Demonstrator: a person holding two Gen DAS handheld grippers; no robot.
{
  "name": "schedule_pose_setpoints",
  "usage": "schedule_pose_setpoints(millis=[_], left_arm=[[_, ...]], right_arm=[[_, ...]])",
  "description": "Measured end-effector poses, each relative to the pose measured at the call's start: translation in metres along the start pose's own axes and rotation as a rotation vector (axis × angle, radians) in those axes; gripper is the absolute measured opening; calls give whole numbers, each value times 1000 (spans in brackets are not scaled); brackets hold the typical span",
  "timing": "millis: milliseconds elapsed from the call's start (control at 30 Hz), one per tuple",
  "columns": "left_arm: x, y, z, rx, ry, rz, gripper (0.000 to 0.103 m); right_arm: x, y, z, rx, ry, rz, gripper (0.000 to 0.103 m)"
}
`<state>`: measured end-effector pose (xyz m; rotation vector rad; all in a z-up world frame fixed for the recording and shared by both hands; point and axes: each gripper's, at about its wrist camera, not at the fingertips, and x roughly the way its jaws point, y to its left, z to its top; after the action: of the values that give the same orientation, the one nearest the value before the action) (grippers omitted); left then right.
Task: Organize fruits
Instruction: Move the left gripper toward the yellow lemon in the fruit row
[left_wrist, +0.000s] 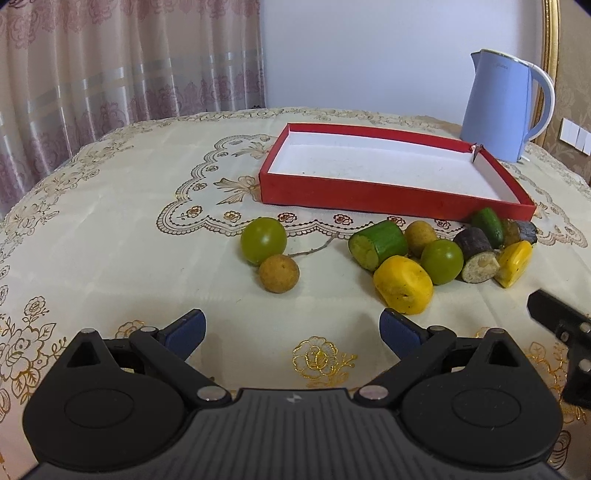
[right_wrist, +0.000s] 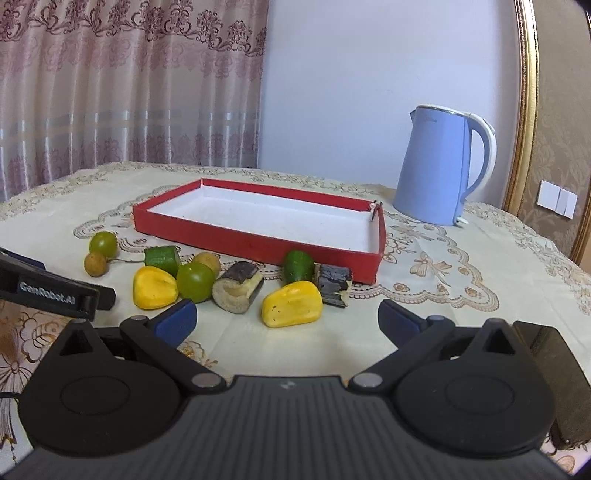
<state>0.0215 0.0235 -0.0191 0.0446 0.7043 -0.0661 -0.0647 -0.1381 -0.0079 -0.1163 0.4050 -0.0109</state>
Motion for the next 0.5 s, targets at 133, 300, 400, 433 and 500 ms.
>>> schedule_pose_setpoints(millis=[133,300,400,433,500], left_arm=[[-2,-3,-1,8,-4,-20,101],[-7,-12,-2,49,-28,-21,101],[-7,-15,-2,61,-28,-20,101],[-7,-15,-2,64,-26,-20,101],[-7,-16,-3,66,-24,-18,101]], right_arm=[[0,-2,1,5,-7,-1,103],[0,-2,0,9,-1,9,103],[1,-3,0,21,3,15,103],[1,-3,0,23,3,14,103],[1,-3,-1,19,1,12,103]])
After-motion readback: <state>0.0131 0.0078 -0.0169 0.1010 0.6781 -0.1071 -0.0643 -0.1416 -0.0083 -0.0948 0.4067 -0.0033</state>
